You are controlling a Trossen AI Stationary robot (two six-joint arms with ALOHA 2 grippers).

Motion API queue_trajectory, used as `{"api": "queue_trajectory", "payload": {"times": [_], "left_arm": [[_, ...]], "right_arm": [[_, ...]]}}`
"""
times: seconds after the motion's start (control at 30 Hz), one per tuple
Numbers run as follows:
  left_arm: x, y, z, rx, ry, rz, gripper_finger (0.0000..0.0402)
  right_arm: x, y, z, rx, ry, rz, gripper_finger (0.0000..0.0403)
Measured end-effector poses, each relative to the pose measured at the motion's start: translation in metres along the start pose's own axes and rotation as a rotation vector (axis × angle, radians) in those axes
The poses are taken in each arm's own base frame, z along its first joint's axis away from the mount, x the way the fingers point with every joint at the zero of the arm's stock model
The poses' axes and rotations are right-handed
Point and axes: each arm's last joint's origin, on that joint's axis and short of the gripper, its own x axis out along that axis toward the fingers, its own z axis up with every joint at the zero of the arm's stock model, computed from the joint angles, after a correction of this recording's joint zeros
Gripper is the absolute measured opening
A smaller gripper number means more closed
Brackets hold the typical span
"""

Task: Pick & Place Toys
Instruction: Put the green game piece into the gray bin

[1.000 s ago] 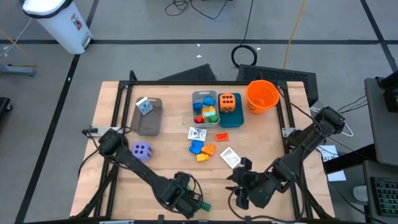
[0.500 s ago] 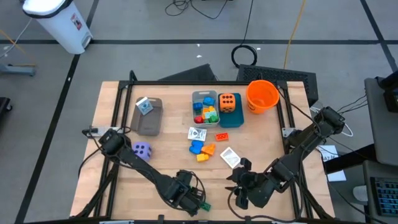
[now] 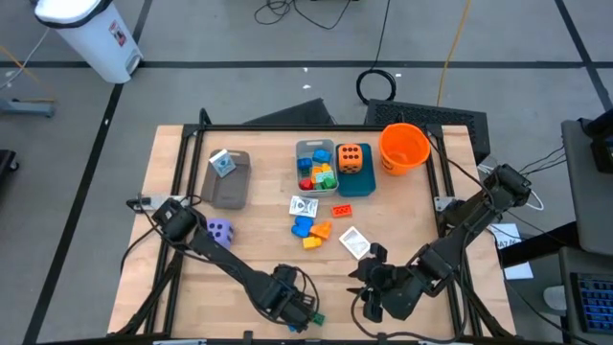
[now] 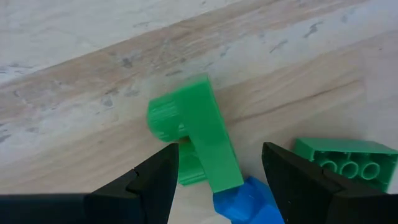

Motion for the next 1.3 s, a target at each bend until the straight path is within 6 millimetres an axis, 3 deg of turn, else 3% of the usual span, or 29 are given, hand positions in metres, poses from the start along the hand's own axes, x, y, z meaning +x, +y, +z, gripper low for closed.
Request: {"api": "queue_trajectory", "payload": {"times": [0.97, 1.3], "left_arm": [[0.015, 0.007, 0.006, 0.045, 0.049, 0.062, 0.0236], [0.016, 0.008, 0.006, 0.053, 0.053, 0.067, 0.0125]], "right_arm": [[0.0, -0.001, 0.0, -0.008, 0.004, -0.005, 0.0164], [0.0, -0.001, 0.0, -0.021, 0.004, -0.005, 0.0164]]}}
